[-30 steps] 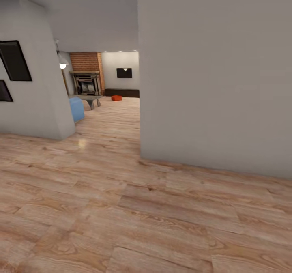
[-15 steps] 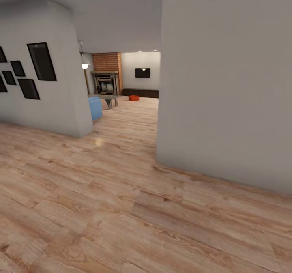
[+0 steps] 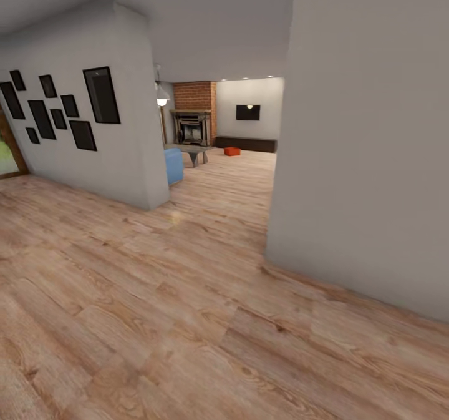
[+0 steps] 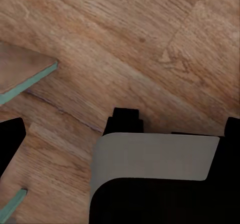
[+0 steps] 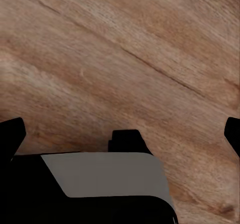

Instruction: Move the two storage containers from the living room to the garage. In the garage, place one container on the floor and stack the other container on top of it (either order is fine).

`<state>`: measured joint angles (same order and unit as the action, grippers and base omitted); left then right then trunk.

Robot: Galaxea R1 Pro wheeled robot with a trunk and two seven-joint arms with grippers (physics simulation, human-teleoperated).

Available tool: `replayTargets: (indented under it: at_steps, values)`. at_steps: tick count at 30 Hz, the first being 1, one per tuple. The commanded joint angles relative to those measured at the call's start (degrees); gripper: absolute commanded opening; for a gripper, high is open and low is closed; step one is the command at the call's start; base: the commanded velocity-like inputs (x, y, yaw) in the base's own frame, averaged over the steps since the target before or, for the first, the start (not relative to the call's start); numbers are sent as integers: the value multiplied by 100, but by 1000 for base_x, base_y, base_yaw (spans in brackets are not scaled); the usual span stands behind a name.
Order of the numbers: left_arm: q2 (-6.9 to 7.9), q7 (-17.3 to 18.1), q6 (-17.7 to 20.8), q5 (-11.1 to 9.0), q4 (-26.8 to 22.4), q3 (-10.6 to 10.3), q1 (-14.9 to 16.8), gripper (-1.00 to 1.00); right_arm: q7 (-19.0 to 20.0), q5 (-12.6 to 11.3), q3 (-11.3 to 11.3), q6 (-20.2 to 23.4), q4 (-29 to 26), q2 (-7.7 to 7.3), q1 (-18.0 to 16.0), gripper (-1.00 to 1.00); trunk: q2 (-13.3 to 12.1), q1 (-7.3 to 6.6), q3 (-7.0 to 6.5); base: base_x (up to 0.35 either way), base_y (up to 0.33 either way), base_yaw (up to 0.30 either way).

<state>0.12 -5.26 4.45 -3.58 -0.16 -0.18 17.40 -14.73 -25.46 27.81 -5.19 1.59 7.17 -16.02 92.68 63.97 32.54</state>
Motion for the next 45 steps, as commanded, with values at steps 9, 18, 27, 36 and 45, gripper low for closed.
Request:
replayTargets:
  at_steps: [9, 18, 27, 36, 45]
  values:
    - [-3, -11, 21, -37, -2, -8, 1, 100, -4, -61, 47, -29, 17, 4, -6, 100, 3, 3, 6, 322, 0, 236]
    - [-2, -11, 21, -37, -2, -8, 1, 100, -4, -64, 49, -26, 17, 2, -6, 100, 3, 3, 6, 322, 0, 24]
    - [1, -11, 21, -37, -2, -6, 1, 100, 20, -50, 49, -1, 17, 4, -6, 100, 3, 3, 6, 322, 0, 0]
    - [-2, -11, 21, -37, -2, -8, 4, 100, 33, -10, 49, 15, 17, -2, -6, 100, 3, 3, 6, 322, 0, 0]
    - [-1, -11, 21, -37, -2, -8, 1, 100, 31, -29, 49, -5, 17, 3, -6, 100, 3, 3, 6, 322, 0, 0]
